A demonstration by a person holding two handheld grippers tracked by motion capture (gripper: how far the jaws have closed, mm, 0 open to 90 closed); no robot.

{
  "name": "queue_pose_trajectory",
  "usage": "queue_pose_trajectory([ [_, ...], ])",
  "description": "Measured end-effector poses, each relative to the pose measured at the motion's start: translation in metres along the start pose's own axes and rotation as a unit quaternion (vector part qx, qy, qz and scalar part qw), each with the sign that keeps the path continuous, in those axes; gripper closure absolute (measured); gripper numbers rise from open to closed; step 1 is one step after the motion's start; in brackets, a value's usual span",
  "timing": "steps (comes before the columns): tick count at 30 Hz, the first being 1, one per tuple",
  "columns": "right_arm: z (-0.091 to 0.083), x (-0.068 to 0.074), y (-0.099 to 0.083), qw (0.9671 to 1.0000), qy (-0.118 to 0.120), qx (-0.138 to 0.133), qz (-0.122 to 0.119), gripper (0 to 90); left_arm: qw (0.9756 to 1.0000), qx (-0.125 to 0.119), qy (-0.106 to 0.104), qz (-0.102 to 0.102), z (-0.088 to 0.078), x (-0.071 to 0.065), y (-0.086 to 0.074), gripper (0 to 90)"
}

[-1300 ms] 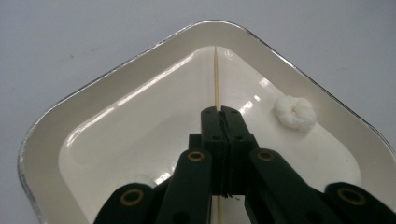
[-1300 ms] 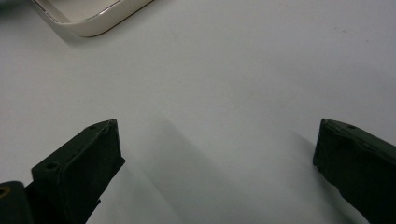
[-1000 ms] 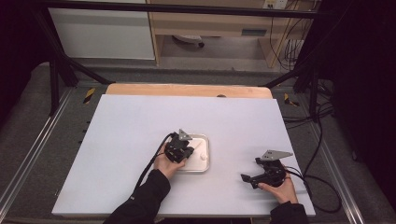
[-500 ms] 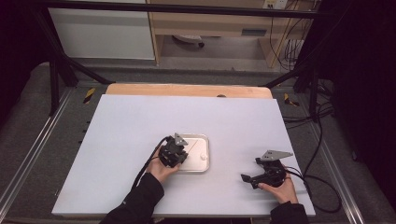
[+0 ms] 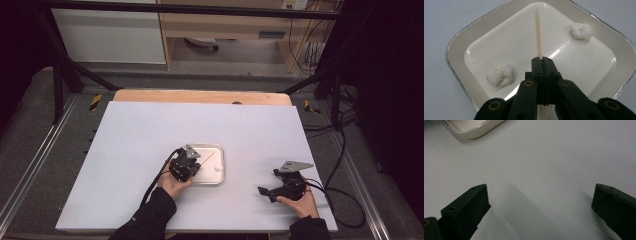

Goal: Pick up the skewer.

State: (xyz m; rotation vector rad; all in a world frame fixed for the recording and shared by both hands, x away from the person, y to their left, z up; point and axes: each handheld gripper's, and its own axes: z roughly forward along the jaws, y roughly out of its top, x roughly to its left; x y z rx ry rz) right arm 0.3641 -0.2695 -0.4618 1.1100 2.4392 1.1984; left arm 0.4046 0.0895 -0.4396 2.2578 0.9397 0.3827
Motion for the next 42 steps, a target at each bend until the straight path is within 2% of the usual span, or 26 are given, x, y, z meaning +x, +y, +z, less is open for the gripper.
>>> queue_pose_trajectory([
  [3, 0.000, 0.000, 0.000, 1.0000, -0.001, 0.000, 0.000, 1.6, 0.9999, -0.012, -0.006, 0.004, -0.006, 0.001, 0.001, 89.2],
  [12, -0.002, 0.005, 0.005, 0.9998, -0.006, -0.002, -0.018, 1.5, 0.9987, -0.021, -0.034, 0.032, -0.028, 0.002, 0.005, 89.2],
  [17, -0.004, 0.016, 0.015, 0.9984, -0.018, 0.001, -0.053, 0.8, 0.9974, -0.016, -0.046, 0.052, -0.037, -0.001, 0.008, 89.2],
  [18, -0.005, 0.022, 0.021, 0.9977, -0.018, -0.002, -0.066, 0.7, 0.9971, -0.016, -0.050, 0.055, -0.039, -0.002, 0.009, 89.2],
  [19, -0.005, 0.022, 0.021, 0.9977, -0.018, -0.002, -0.066, 0.7, 0.9969, -0.017, -0.050, 0.059, -0.040, -0.002, 0.009, 89.2],
  [21, -0.006, 0.029, 0.027, 0.9964, -0.013, -0.004, -0.084, 0.7, 0.9961, -0.014, -0.056, 0.067, -0.044, -0.004, 0.010, 89.2],
  [23, -0.005, 0.039, 0.033, 0.9930, -0.019, 0.004, -0.117, 0.7, 0.9952, -0.013, -0.060, 0.076, -0.047, -0.005, 0.011, 89.2],
  [25, -0.005, 0.042, 0.035, 0.9917, -0.024, 0.005, -0.126, 0.8, 0.9945, -0.011, -0.064, 0.082, -0.049, -0.007, 0.013, 89.2],
  [26, -0.006, 0.047, 0.038, 0.9888, -0.029, 0.006, -0.146, 1.0, 0.9941, -0.010, -0.066, 0.086, -0.050, -0.008, 0.013, 89.2],
  [27, -0.006, 0.047, 0.038, 0.9888, -0.029, 0.006, -0.146, 1.0, 0.9938, -0.007, -0.067, 0.088, -0.050, -0.009, 0.014, 89.2],
  [31, -0.007, 0.058, 0.045, 0.9828, -0.038, 0.012, -0.180, 1.6, 0.9919, -0.003, -0.076, 0.102, -0.052, -0.016, 0.019, 89.2],
  [32, -0.008, 0.063, 0.049, 0.9797, -0.042, 0.013, -0.195, 1.9, 0.9913, -0.002, -0.077, 0.107, -0.053, -0.018, 0.021, 89.2],
  [33, -0.008, 0.063, 0.049, 0.9797, -0.042, 0.013, -0.195, 1.9, 0.9908, 0.001, -0.079, 0.110, -0.053, -0.020, 0.022, 89.2],
  [39, -0.008, 0.076, 0.057, 0.9672, -0.057, 0.016, -0.247, 4.4, 0.9866, 0.010, -0.088, 0.137, -0.054, -0.032, 0.031, 89.2],
  [40, -0.007, 0.080, 0.058, 0.9619, -0.061, 0.022, -0.266, 5.4, 0.9859, 0.012, -0.091, 0.140, -0.054, -0.035, 0.033, 89.2],
  [42, -0.007, 0.081, 0.059, 0.9608, -0.062, 0.024, -0.269, 5.8, 0.9846, 0.013, -0.096, 0.146, -0.053, -0.039, 0.036, 89.2],
])
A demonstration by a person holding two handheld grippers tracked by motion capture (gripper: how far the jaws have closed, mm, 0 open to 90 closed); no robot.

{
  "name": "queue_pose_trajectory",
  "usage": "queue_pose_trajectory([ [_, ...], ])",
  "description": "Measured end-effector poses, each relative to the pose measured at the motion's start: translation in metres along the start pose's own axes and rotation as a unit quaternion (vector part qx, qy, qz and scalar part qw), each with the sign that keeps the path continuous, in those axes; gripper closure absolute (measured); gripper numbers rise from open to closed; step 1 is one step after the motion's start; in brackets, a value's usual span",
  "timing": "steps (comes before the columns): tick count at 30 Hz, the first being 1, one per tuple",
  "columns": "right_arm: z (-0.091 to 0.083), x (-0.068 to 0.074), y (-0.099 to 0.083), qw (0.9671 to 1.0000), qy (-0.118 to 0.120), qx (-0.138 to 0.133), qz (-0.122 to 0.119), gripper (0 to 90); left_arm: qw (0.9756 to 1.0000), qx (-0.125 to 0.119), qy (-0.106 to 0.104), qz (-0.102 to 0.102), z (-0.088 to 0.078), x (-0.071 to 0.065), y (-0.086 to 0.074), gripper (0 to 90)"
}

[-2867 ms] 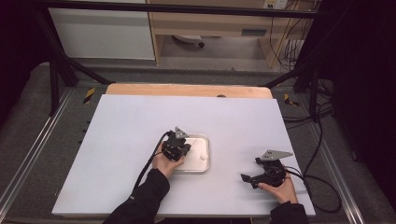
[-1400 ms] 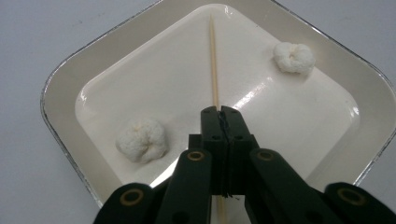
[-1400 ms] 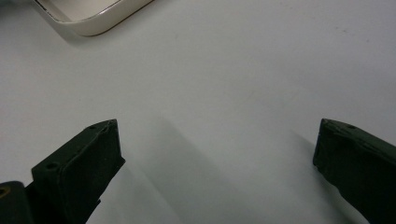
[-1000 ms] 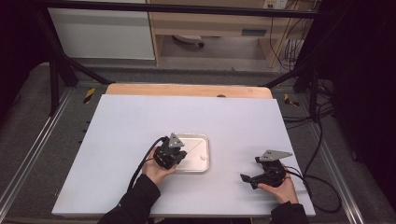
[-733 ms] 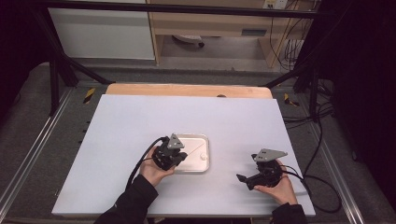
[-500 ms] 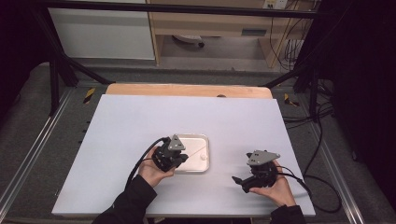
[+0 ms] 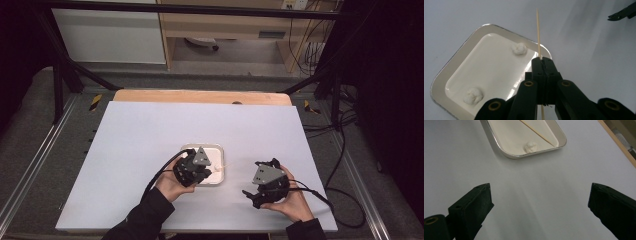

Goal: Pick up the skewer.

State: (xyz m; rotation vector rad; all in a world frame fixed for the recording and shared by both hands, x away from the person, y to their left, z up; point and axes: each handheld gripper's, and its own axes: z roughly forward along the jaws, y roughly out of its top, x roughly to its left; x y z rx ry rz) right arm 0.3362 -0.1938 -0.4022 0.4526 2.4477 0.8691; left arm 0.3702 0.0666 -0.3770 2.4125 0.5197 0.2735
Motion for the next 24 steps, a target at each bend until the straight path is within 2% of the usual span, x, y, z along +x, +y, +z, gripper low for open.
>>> queue_pose_trajectory([
  [4, 0.001, 0.004, 0.006, 0.9995, -0.005, 0.002, -0.032, 8.6, 0.9999, 0.006, -0.007, 0.012, 0.005, -0.007, 0.008, 89.2],
  [5, 0.001, 0.006, 0.008, 0.9988, -0.008, 0.004, -0.049, 10.2, 0.9998, 0.007, -0.009, 0.014, 0.007, -0.008, 0.010, 89.2],
  [7, 0.001, 0.006, 0.009, 0.9984, -0.008, 0.007, -0.055, 10.9, 0.9997, 0.010, -0.011, 0.020, 0.009, -0.012, 0.014, 89.2],
  [8, 0.002, 0.007, 0.010, 0.9973, -0.012, 0.013, -0.071, 12.4, 0.9996, 0.010, -0.013, 0.022, 0.010, -0.013, 0.016, 89.2],
  [14, 0.006, 0.008, 0.012, 0.9941, -0.017, 0.016, -0.106, 18.7, 0.9991, 0.016, -0.019, 0.034, 0.017, -0.020, 0.026, 89.2],
  [21, 0.010, 0.009, 0.014, 0.9858, -0.018, 0.013, -0.166, 30.8, 0.9988, 0.021, -0.025, 0.038, 0.025, -0.024, 0.032, 89.2],
  [24, 0.011, 0.009, 0.014, 0.9847, -0.016, 0.011, -0.173, 34.3, 0.9987, 0.021, -0.029, 0.037, 0.027, -0.025, 0.033, 89.2],
])
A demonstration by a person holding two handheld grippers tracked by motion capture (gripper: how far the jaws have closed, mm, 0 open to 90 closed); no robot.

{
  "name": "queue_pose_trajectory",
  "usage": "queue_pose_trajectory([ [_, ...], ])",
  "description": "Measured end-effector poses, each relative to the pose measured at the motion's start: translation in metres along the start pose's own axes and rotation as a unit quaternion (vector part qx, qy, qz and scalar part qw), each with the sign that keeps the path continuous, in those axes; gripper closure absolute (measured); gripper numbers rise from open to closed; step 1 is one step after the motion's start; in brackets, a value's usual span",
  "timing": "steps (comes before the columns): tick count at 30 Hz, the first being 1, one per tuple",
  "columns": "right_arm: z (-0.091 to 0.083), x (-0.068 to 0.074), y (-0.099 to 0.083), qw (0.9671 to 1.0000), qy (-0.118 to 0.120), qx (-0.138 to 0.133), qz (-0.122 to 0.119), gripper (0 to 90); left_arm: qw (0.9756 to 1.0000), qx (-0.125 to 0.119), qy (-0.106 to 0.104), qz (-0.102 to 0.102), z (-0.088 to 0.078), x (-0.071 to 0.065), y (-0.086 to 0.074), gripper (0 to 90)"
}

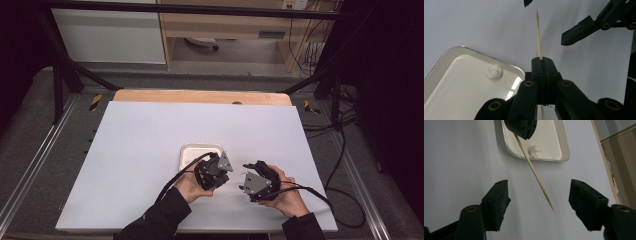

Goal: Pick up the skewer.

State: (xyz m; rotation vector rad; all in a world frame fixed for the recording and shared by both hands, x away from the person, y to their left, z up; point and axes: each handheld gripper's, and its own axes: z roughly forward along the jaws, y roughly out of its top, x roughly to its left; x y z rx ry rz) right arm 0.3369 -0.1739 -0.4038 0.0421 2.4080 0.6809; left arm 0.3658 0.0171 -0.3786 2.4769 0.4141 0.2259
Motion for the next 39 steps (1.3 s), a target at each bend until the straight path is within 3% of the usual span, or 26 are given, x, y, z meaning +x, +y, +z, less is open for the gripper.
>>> queue_pose_trajectory([
  [6, 0.004, 0.001, -0.001, 0.9985, 0.005, 0.002, -0.054, 47.2, 1.0000, 0.004, -0.006, 0.003, 0.005, -0.002, 0.004, 89.2],
  [17, 0.007, 0.006, -0.002, 0.9947, 0.011, 0.014, -0.101, 63.4, 0.9998, 0.004, -0.014, 0.016, 0.010, -0.009, 0.013, 89.2],
  [25, 0.008, 0.006, -0.003, 0.9917, 0.016, 0.013, -0.127, 74.6, 0.9998, 0.003, -0.015, 0.013, 0.008, -0.007, 0.009, 89.2],
  [39, 0.010, 0.008, -0.004, 0.9897, 0.016, 0.017, -0.142, 88.0, 0.9997, 0.004, -0.019, 0.013, 0.009, -0.006, 0.008, 89.2],
])
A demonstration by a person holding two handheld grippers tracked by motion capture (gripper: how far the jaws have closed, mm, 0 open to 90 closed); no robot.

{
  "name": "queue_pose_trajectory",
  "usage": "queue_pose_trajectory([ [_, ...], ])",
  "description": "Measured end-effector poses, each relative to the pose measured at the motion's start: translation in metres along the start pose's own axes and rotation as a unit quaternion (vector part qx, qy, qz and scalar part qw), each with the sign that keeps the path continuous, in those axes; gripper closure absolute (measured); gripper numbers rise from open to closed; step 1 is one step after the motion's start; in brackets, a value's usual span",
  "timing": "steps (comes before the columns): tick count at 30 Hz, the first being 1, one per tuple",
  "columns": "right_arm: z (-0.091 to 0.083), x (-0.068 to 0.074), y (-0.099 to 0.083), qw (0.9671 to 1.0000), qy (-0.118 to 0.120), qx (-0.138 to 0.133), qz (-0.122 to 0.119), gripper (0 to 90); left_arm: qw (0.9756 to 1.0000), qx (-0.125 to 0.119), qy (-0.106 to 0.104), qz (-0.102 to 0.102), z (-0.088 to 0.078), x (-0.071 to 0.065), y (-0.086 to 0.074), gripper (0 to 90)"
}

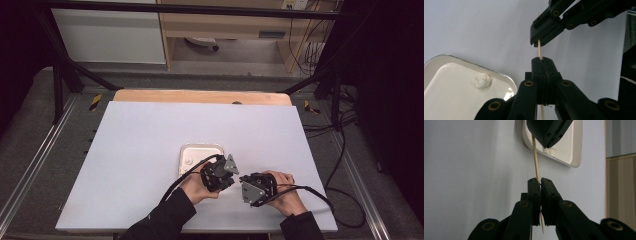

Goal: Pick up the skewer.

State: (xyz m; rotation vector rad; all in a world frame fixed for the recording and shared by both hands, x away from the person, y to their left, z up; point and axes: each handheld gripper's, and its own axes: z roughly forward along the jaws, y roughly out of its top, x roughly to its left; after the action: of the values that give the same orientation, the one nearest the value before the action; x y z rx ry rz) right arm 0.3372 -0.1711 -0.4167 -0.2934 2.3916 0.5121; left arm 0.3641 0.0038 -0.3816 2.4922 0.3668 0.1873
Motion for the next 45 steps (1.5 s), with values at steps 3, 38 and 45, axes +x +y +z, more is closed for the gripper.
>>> queue_pose_trajectory([
  [3, 0.000, 0.001, 0.000, 1.0000, -0.001, 0.002, -0.002, 88.8, 1.0000, -0.001, 0.000, -0.001, -0.001, 0.001, 0.001, 89.1],
  [38, 0.003, 0.003, 0.000, 0.9984, 0.007, 0.051, -0.023, 89.3, 0.9949, 0.099, -0.003, 0.016, 0.002, 0.007, -0.013, 83.9],
  [45, 0.003, 0.003, 0.001, 0.9984, 0.009, 0.049, -0.026, 89.3, 0.9940, 0.107, -0.001, 0.022, 0.011, 0.004, -0.010, 85.2],
])
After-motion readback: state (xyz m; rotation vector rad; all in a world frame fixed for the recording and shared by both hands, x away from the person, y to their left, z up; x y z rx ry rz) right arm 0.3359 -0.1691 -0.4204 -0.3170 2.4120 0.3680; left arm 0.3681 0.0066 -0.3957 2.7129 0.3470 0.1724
